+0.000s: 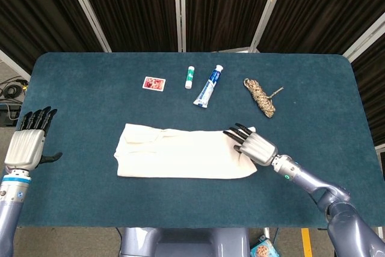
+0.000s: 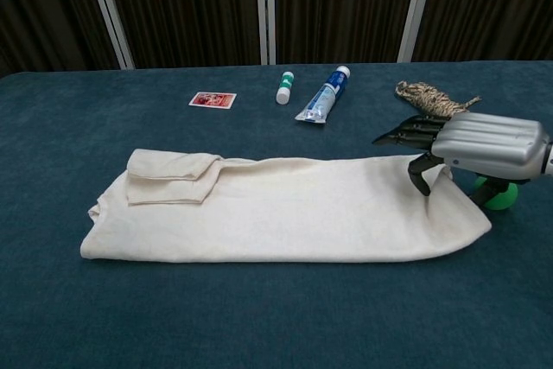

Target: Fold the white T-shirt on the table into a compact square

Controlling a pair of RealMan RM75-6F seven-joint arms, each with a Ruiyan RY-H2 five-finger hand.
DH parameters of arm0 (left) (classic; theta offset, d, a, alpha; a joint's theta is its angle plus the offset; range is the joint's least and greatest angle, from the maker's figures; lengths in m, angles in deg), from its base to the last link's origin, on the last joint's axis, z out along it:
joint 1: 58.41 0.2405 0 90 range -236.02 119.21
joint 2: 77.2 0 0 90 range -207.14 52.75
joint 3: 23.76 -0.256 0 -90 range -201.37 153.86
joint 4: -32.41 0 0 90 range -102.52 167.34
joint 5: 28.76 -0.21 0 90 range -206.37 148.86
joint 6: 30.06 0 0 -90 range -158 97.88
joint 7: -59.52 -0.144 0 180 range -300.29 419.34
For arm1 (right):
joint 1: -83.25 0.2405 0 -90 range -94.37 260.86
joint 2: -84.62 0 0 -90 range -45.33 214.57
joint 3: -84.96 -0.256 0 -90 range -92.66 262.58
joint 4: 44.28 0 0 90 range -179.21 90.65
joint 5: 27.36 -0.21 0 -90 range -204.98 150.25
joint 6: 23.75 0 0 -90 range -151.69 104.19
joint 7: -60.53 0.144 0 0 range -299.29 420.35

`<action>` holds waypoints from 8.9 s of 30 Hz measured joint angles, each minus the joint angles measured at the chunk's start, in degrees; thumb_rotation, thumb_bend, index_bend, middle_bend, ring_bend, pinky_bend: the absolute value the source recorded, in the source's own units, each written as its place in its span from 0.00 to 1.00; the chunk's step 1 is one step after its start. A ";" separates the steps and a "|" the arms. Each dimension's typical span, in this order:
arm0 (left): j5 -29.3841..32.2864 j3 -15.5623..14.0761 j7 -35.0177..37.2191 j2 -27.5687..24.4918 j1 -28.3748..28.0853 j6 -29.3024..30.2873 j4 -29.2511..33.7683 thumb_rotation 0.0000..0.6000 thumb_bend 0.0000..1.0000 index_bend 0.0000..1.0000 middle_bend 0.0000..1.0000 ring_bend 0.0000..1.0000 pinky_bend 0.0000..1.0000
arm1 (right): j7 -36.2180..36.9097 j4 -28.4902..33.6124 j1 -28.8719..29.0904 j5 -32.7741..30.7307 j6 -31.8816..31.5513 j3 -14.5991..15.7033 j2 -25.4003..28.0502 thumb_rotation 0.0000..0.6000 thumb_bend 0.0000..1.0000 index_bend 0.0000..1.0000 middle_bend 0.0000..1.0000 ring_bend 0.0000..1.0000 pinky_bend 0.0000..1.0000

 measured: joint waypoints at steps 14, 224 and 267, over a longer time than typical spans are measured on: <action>-0.26 0.06 0.19 -0.03 0.09 -0.36 0.01 1.00 0.00 0.00 0.00 0.00 0.00 | -0.86 0.73 0.03 -0.26 -2.70 0.57 0.87 1.00 0.34 0.71 0.05 0.00 0.00; -3.39 1.14 17.33 -6.39 1.12 -5.56 -0.13 1.00 0.00 0.00 0.00 0.00 0.00 | -48.51 41.85 15.81 -20.71 22.45 -15.22 -0.52 1.00 0.00 0.00 0.00 0.00 0.00; -3.72 0.98 18.53 -6.47 0.91 -6.24 -0.45 1.00 0.00 0.00 0.00 0.00 0.00 | -40.58 27.93 19.00 -17.75 21.45 -17.32 -9.65 1.00 0.34 0.59 0.05 0.00 0.00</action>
